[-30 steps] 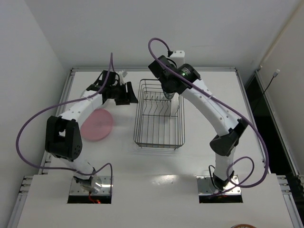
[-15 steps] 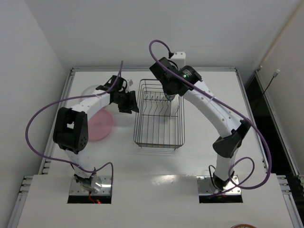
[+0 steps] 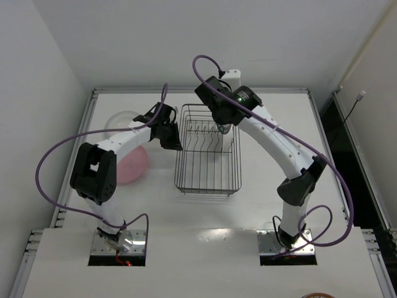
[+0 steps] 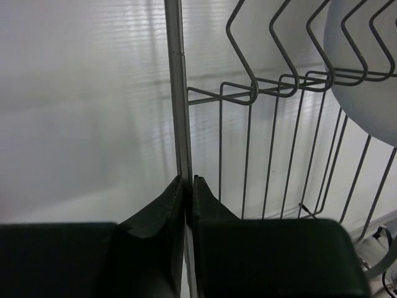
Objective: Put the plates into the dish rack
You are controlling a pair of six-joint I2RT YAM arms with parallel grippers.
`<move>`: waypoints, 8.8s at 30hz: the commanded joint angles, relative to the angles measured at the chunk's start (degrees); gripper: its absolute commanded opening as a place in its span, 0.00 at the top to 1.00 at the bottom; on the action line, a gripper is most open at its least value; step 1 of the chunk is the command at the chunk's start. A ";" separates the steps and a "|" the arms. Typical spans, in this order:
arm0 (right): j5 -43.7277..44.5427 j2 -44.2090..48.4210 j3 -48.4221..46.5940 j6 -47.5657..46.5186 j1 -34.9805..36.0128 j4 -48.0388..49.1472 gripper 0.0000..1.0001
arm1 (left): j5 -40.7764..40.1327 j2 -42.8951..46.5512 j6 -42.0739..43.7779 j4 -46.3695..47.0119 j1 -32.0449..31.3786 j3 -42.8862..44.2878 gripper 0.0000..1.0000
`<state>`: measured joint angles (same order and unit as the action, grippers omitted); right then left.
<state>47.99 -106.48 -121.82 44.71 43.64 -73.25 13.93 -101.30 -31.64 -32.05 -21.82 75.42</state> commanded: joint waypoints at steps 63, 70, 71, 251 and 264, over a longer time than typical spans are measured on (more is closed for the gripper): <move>-1.14 -18.25 -1.58 4.52 5.23 -3.31 0.72 | -6.38 10.42 -14.42 2.43 -5.07 -6.16 0.83; -4.66 -13.42 -3.06 2.41 3.13 -1.10 0.56 | -6.90 10.42 -13.89 2.43 -5.07 -6.16 0.73; -4.66 -12.88 -3.77 2.40 3.12 -1.10 0.56 | -6.90 10.42 -13.89 2.43 -5.07 -6.16 0.73; -50.80 46.71 75.15 -18.08 -26.32 42.49 0.39 | -11.82 1.89 -13.63 -4.33 -12.72 33.12 1.00; -52.99 45.66 76.73 -18.60 -27.90 43.55 0.39 | -15.69 0.31 -13.10 -7.50 -13.86 38.50 1.00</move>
<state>-3.46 -60.82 -45.52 26.74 16.23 -32.16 -0.99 -102.56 -44.12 -44.34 -35.07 112.64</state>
